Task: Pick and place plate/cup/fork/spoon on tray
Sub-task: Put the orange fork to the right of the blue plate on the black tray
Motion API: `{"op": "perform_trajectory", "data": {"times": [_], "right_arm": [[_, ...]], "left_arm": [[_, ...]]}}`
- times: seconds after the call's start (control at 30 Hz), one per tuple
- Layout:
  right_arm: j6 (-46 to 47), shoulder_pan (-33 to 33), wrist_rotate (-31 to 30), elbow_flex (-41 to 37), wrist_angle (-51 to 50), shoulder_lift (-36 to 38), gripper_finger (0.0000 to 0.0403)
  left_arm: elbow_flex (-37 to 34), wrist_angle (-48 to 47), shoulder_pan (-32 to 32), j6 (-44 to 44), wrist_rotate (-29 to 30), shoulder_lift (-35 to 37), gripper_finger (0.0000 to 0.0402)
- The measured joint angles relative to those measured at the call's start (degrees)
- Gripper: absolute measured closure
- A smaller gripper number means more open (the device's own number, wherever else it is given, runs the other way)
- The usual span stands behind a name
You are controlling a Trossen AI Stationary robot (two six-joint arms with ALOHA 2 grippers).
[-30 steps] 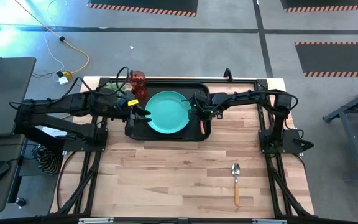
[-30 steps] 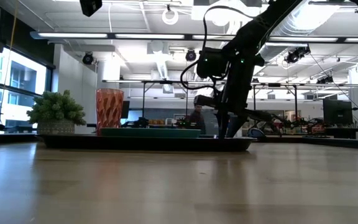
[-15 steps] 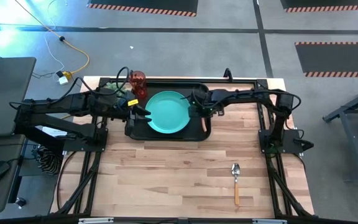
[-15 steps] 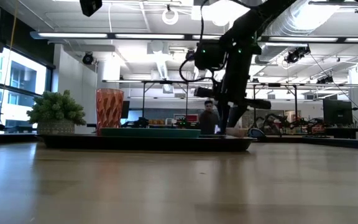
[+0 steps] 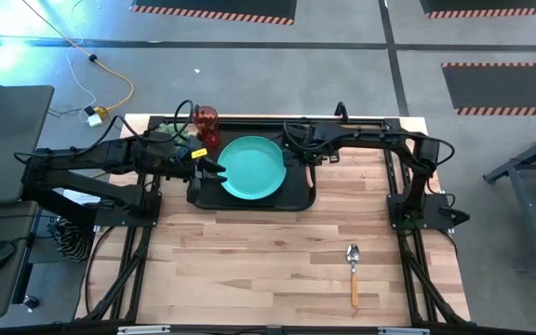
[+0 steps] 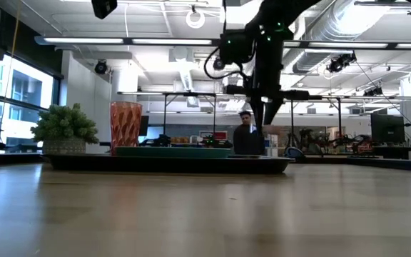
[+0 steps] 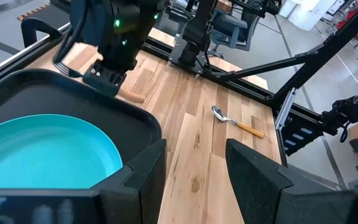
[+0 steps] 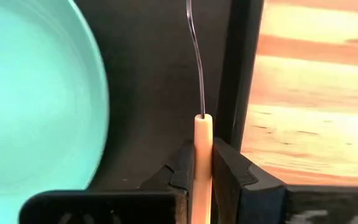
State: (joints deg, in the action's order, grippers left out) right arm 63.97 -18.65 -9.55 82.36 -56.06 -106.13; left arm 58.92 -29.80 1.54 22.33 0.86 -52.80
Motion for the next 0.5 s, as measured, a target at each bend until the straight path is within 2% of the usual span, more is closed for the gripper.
{"op": "perform_trajectory", "data": {"times": [0.27,0.5], "right_arm": [[-2.5,0.0,-6.7,10.6,-13.6,0.0,0.0379],[-4.9,-1.6,-9.2,18.2,-17.0,0.0,0.0379]], "left_arm": [[0.0,0.0,0.0,0.0,0.0,0.0,0.0245],[0.0,0.0,0.0,0.0,0.0,0.0,0.0245]]}}
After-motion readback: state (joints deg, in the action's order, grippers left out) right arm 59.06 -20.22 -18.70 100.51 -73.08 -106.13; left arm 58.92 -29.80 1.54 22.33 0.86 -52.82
